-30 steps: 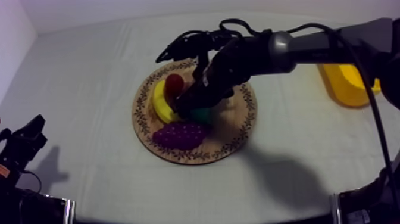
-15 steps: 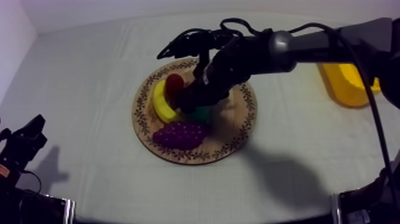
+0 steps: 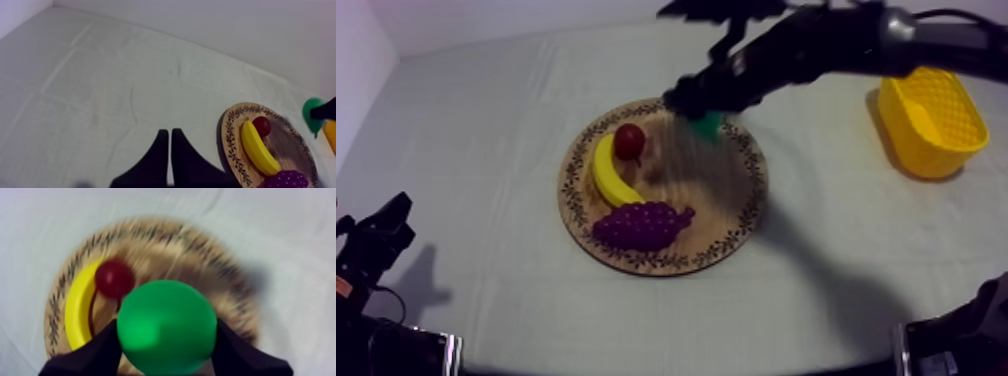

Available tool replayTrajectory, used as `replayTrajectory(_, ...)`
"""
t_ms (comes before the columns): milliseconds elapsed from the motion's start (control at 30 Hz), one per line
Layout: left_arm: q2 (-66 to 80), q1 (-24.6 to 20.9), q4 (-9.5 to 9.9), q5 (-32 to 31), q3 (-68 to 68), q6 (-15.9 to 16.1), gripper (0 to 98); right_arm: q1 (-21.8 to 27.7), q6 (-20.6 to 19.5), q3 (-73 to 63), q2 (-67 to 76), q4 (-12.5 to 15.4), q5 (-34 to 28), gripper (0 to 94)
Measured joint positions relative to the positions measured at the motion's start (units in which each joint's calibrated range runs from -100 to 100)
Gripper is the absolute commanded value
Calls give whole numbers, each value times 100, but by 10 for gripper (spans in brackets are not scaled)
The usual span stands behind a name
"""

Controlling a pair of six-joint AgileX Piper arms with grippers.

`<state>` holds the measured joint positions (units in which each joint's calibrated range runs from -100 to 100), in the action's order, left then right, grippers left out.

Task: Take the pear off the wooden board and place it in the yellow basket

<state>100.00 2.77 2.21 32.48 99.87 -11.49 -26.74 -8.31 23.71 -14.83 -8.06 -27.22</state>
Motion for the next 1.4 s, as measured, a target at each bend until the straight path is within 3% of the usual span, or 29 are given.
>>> replayTrajectory(200,0,0,0,0,0,0,1,683,148,238,1118,-240,314,304)
replayTrajectory(400,0,0,0,0,0,0,1,1683,272,479,2182,-545,645,317)
replayTrajectory(600,0,0,0,0,0,0,1,2702,575,854,2603,-333,898,324)
replayTrajectory(767,0,0,0,0,0,0,1,3460,997,1297,2544,117,1040,324)
replayTrajectory(933,0,0,0,0,0,0,1,3922,1632,1641,2436,854,1017,341)
replayTrajectory(1200,0,0,0,0,0,0,1,4030,2328,1990,2176,1729,1102,364)
replayTrajectory(1400,0,0,0,0,0,0,1,4045,2440,2014,2061,2132,1005,387)
